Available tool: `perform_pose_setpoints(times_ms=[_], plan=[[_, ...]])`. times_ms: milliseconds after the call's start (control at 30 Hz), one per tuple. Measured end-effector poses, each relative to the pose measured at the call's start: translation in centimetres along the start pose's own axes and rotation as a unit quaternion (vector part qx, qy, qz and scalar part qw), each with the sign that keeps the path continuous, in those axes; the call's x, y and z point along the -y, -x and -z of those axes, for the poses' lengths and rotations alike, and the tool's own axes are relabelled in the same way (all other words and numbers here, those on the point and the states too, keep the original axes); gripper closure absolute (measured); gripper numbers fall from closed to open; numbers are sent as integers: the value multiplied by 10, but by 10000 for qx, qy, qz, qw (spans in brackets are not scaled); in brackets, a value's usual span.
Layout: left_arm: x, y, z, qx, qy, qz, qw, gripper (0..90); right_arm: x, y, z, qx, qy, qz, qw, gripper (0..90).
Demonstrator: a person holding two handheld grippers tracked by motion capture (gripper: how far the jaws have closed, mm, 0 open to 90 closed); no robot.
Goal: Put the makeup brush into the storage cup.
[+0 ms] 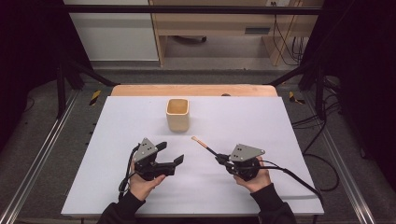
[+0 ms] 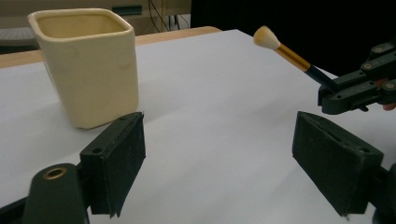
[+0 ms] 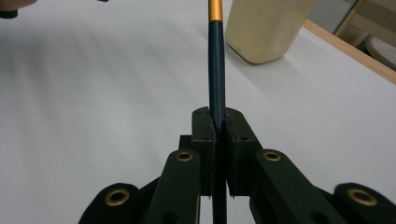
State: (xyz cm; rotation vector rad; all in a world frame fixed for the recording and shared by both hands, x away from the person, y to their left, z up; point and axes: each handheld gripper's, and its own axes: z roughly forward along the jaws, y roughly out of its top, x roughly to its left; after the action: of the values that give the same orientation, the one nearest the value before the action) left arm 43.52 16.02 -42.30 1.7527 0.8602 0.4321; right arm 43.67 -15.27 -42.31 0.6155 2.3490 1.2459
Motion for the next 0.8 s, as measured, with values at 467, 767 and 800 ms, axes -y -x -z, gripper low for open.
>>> perform_pose_setpoints(times_ms=[467,767,800], plan=[[5,9,-5,-15,333,373,9987,168,5,-4,-9,130,261,-420,9987,843],[5,16,-10,58,559,604,9966,176,5,-6,-11,147,398,-511,9978,843],[4,16,-11,73,581,641,9962,176,5,-6,-11,143,412,-515,9977,844]])
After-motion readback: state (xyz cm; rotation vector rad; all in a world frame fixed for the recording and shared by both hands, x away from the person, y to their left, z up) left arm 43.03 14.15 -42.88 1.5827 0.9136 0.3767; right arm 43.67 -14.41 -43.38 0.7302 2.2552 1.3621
